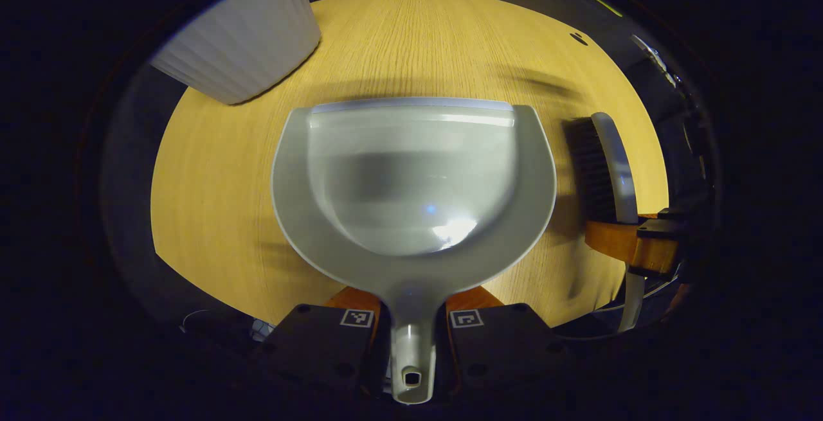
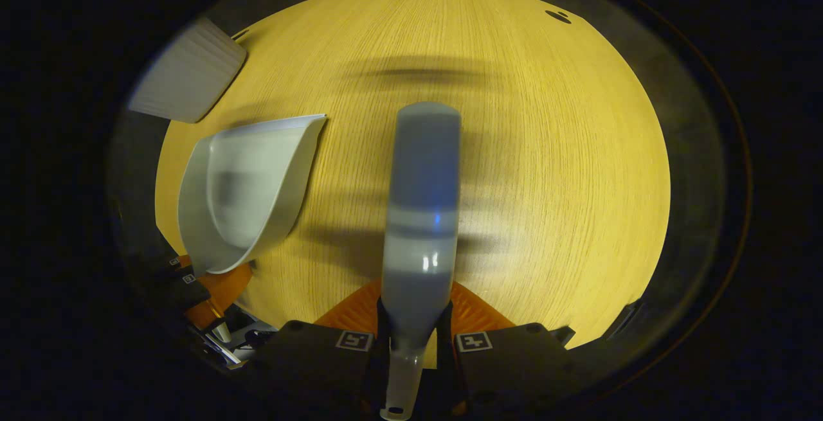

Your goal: Pick up the small broom and dustpan from the desktop, sweep the trash into the dustpan with the broom, and then empty the trash into the garbage bin.

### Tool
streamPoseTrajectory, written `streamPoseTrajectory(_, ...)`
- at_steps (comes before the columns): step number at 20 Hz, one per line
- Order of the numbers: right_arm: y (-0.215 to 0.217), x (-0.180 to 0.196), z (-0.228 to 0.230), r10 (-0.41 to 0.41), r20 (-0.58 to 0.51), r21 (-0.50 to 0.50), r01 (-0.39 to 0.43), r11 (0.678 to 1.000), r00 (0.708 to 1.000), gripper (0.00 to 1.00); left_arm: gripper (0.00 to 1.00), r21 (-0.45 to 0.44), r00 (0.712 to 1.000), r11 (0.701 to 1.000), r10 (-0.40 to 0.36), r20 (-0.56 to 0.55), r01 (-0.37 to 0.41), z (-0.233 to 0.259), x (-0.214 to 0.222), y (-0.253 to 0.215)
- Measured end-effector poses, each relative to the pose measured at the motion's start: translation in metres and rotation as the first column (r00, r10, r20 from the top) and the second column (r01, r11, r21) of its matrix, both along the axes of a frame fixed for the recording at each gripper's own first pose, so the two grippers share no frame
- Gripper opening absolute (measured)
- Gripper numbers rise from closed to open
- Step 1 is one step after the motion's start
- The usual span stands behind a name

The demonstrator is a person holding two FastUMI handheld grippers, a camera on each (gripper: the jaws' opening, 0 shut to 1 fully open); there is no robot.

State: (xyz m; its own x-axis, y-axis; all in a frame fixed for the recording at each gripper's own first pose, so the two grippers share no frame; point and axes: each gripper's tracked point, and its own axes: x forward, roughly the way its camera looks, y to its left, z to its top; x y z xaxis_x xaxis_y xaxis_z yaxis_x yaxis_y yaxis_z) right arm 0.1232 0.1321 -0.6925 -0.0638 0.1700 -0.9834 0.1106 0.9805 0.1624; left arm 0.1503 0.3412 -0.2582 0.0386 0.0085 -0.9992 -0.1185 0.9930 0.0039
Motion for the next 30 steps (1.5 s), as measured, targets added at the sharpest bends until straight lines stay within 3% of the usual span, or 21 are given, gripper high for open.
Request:
streamPoseTrajectory(10, 0.005, -0.009, -0.005, 0.014, -0.027, -0.004, -0.014, 1.000, 1.000, 0.35, 0.28, 0.006, 0.999, 1.000, -0.017, -0.033, 0.017, -0.003, -0.003, 0.002)
streamPoseTrajectory(13, 0.007, -0.009, -0.005, 0.014, -0.030, -0.007, -0.014, 1.000, 0.999, 0.31, 0.28, -0.006, 0.998, 1.000, -0.012, -0.059, 0.011, -0.003, -0.006, 0.001)
streamPoseTrajectory(16, 0.009, -0.010, -0.005, 0.010, -0.040, -0.011, -0.011, 1.000, 0.999, 0.38, 0.28, -0.021, 0.998, 1.000, -0.013, -0.067, 0.012, -0.002, -0.006, 0.001)
streamPoseTrajectory(19, 0.011, -0.010, -0.003, 0.019, -0.045, -0.011, -0.020, 1.000, 0.999, 0.36, 0.29, -0.036, 0.996, 0.999, -0.020, -0.085, 0.017, -0.001, -0.009, 0.001)
streamPoseTrajectory(20, 0.013, -0.011, -0.003, 0.020, -0.050, -0.010, -0.020, 1.000, 0.999, 0.43, 0.30, -0.048, 0.996, 0.999, -0.026, -0.089, 0.022, 0.000, -0.009, 0.000)
streamPoseTrajectory(26, 0.017, -0.014, -0.003, 0.003, -0.062, -0.005, -0.003, 1.000, 0.998, 0.42, 0.32, -0.071, 0.994, 0.997, -0.030, -0.102, 0.022, 0.003, -0.009, -0.003)
streamPoseTrajectory(28, 0.018, -0.014, -0.002, 0.005, -0.068, -0.003, -0.005, 1.000, 0.998, 0.43, 0.43, -0.070, 0.995, 0.997, -0.035, -0.096, 0.029, 0.004, -0.007, -0.004)
streamPoseTrajectory(29, 0.019, -0.015, -0.001, 0.004, -0.068, -0.004, -0.004, 1.000, 0.998, 0.43, 0.57, -0.070, 0.995, 0.997, -0.037, -0.093, 0.030, 0.005, -0.006, -0.004)
streamPoseTrajectory(30, 0.021, -0.016, 0.000, 0.000, -0.067, -0.005, -0.001, 1.000, 0.998, 0.43, 0.61, -0.069, 0.995, 0.997, -0.038, -0.091, 0.032, 0.006, -0.005, -0.005)
